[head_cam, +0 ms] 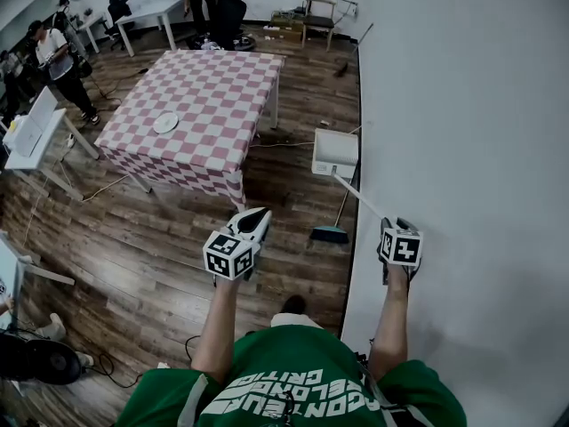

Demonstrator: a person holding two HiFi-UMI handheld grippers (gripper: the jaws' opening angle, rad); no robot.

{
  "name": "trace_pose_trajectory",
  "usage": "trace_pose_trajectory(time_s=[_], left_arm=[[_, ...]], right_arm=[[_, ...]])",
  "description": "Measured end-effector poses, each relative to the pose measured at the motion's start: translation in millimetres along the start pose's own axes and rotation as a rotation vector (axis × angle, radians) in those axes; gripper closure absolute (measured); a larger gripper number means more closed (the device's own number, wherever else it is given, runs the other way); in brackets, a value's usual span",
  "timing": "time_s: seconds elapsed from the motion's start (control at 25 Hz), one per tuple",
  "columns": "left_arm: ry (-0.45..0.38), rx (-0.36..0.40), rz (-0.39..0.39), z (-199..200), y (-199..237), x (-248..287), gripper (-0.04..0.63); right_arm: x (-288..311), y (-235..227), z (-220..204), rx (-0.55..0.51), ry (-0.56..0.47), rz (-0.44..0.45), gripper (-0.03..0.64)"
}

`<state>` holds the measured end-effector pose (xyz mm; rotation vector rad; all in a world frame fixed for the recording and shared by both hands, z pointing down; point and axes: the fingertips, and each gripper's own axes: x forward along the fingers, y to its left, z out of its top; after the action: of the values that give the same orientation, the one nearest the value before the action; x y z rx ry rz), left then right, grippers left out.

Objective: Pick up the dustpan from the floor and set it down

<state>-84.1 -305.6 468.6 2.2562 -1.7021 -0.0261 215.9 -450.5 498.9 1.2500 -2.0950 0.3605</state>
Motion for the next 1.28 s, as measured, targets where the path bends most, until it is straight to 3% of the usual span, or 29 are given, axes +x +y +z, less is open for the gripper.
trace_pose_trajectory(time_s=[0.28, 0.48, 0.72, 1.28], left_arm=[[0.018, 0.027, 0.008, -1.8, -4.0, -0.6, 0.592], [-0.004, -0.016, 0.009, 2.1, -5.9, -5.3, 0.592], [-0.011, -0.015, 0.019, -0.3, -4.6, -14.0, 0.592], [-0.053, -0.054, 0.083, -11.3, 8.1, -91.8, 0.592]], right_arm=[[-0.8, -3.4, -4.2, -0.007, 0.006, -0.011, 0.505], [-5.1, -5.5, -6.7, -0.006, 0.014, -0.013, 0.505], [-5.2, -1.2, -12.5, -0.012, 0.021, -0.006, 0.505], [-21.7, 56.4, -42.4, -0.069, 0.091, 0.026, 0.505]])
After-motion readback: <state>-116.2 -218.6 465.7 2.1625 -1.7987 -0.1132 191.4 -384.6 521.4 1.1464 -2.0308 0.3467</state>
